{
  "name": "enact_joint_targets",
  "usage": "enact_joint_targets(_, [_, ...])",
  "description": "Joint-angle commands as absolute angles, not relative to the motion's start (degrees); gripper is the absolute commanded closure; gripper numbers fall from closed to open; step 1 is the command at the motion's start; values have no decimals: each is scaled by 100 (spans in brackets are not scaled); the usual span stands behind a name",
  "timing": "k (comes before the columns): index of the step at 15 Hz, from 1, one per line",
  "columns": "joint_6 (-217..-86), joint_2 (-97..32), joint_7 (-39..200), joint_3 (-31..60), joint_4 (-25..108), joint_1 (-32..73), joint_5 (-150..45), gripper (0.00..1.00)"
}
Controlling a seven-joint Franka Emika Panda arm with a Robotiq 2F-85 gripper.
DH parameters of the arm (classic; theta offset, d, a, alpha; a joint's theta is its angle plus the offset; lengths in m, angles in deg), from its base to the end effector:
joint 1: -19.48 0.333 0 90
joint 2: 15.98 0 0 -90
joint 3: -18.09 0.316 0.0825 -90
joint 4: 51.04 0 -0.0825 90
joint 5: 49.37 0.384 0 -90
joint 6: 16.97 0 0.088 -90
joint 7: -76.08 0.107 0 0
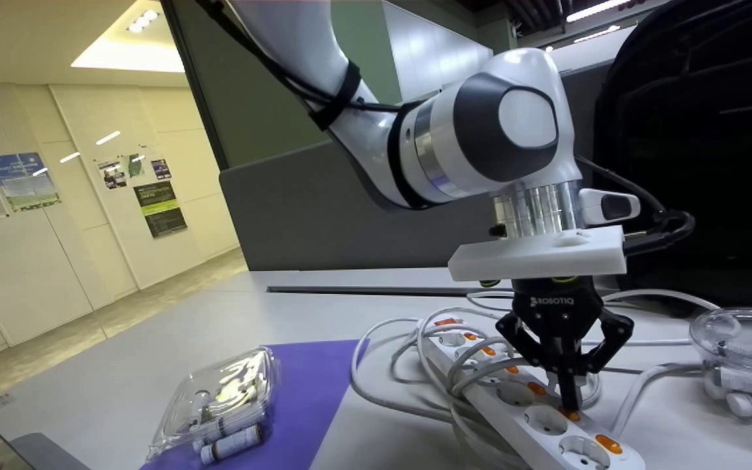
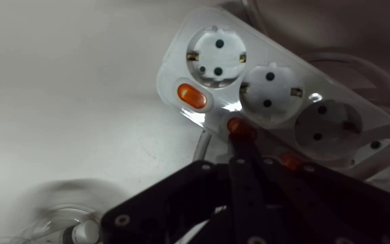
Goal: Turn off the second switch from the right of the adaptor.
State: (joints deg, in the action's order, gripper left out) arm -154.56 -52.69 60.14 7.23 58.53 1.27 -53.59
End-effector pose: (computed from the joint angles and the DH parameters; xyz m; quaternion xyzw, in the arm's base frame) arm 0.5335 -0.2950 0.1508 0.9917 -0.0707 -0.0968 0.0469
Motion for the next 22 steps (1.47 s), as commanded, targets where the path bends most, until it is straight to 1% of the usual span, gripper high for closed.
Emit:
enact_joint_targets(1, [-15703, -5584, 6457, 675, 5809, 378, -5629, 100])
enact_joint_targets(6, [-15665, -5079, 6240, 697, 6204, 308, -5737, 100])
enact_joint_targets(14, [-16548, -3630, 5979, 600, 7883, 245, -5800, 100])
enact_joint_targets(17, [-16899, -3232, 5920, 577, 8226, 212, -5759, 100])
enact_joint_targets(18, [-16919, -3136, 5942, 558, 8270, 215, -5751, 74])
enact_joint_targets(19, [-16897, -3053, 5957, 547, 8286, 215, -5730, 74])
enact_joint_targets(20, [-16815, -2992, 6001, 513, 8269, 237, -5749, 69])
enact_joint_targets(22, [-16509, -2905, 6044, 470, 8185, 262, -5768, 55])
